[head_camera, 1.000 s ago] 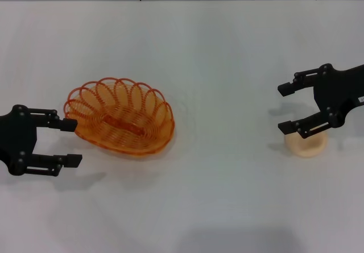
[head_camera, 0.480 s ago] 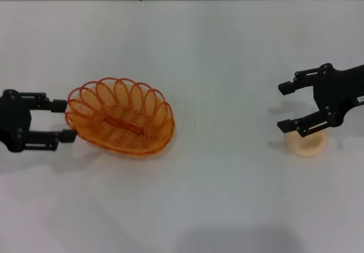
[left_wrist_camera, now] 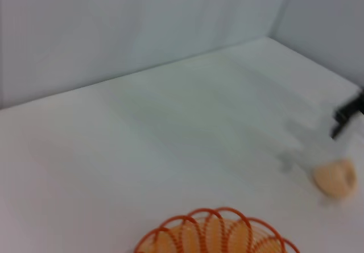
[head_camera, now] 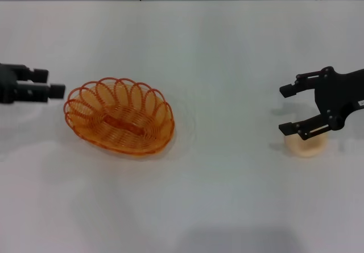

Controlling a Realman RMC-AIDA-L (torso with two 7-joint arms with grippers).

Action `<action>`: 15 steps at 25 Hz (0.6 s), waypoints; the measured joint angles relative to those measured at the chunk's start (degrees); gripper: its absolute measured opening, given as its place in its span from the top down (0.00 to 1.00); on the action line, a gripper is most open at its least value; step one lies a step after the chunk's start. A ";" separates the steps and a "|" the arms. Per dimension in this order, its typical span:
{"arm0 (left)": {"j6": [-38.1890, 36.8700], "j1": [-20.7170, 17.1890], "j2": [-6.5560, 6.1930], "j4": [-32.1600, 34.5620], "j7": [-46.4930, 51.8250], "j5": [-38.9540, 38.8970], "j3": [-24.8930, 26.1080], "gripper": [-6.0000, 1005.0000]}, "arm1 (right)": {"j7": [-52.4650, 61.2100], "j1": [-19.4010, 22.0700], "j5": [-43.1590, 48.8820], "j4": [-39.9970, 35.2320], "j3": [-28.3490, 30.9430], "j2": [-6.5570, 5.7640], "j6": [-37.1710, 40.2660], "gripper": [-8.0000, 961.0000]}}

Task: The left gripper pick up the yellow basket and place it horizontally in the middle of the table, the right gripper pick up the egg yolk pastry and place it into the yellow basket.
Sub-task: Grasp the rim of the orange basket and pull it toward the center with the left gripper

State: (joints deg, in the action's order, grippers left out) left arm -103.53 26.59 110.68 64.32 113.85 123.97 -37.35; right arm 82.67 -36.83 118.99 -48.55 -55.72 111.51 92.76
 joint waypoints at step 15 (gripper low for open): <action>0.63 9.22 -2.12 2.73 21.89 23.34 -0.98 0.29 | -1.33 1.14 0.27 -2.59 -0.58 1.16 -1.39 0.12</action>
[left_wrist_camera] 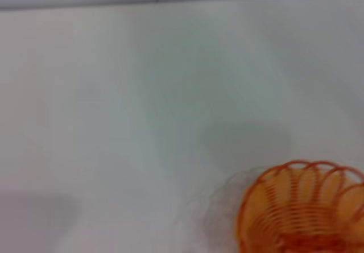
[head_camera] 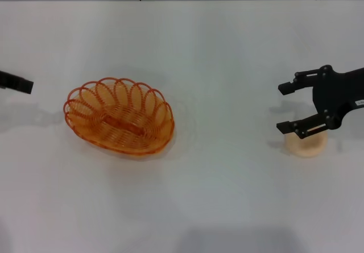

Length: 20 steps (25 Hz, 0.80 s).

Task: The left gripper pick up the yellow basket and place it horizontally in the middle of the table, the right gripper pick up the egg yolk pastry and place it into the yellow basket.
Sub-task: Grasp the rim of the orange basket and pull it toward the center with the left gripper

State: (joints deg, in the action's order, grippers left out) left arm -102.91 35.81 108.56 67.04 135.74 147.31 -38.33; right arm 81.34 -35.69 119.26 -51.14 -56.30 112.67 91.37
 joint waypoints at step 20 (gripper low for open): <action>16.73 5.73 4.44 -16.27 -0.24 3.89 -5.54 0.32 | -2.25 0.00 0.37 -0.10 -0.20 1.27 -0.05 0.12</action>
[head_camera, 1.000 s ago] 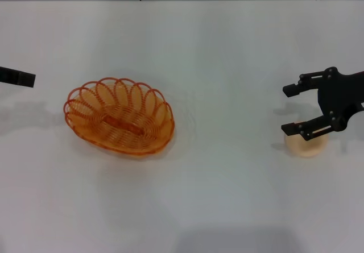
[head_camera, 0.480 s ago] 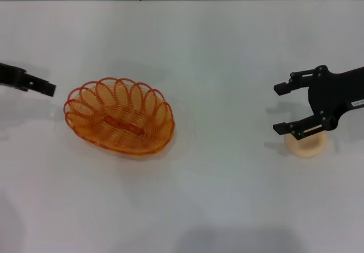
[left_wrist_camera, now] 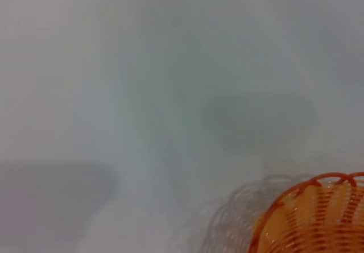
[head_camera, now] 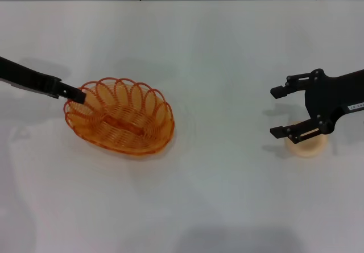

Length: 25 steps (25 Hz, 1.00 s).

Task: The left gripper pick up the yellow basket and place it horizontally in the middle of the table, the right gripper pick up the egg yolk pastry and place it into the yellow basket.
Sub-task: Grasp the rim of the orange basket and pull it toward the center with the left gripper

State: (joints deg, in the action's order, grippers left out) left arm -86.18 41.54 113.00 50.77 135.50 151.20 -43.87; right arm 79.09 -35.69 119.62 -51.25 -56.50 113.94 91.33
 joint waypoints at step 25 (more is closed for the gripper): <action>6.02 0.50 1.56 -4.35 0.13 0.91 -0.52 0.65 | -1.49 -0.40 -0.62 0.00 0.23 0.76 0.12 0.12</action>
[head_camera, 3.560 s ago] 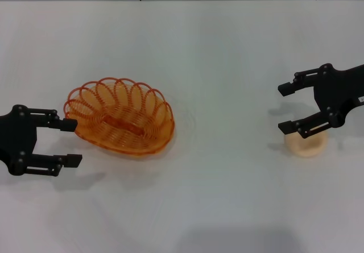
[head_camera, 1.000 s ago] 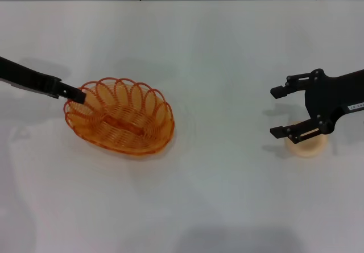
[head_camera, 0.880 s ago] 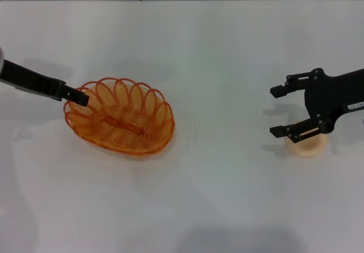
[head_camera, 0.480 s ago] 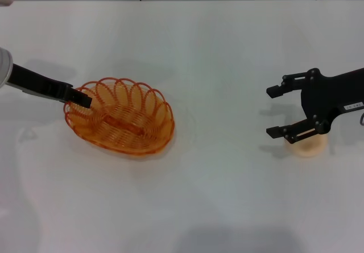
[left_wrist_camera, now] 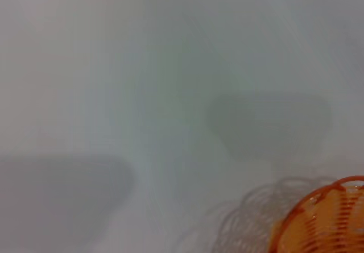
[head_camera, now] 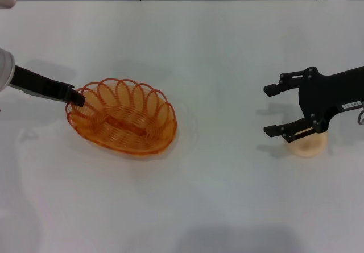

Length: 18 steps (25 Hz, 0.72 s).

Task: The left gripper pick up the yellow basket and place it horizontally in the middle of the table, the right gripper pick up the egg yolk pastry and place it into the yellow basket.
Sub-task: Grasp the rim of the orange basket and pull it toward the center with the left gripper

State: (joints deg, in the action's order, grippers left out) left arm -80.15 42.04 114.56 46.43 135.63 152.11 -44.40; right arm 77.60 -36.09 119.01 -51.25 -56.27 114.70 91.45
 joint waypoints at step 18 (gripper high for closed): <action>-6.13 -1.45 1.09 3.99 1.45 -10.53 0.00 0.93 | -0.59 0.70 -0.06 -1.29 0.33 -0.01 0.38 0.12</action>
State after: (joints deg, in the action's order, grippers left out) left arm -86.29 40.58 115.65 50.41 137.08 141.58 -44.40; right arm 77.00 -35.39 118.94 -52.54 -55.94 114.69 91.83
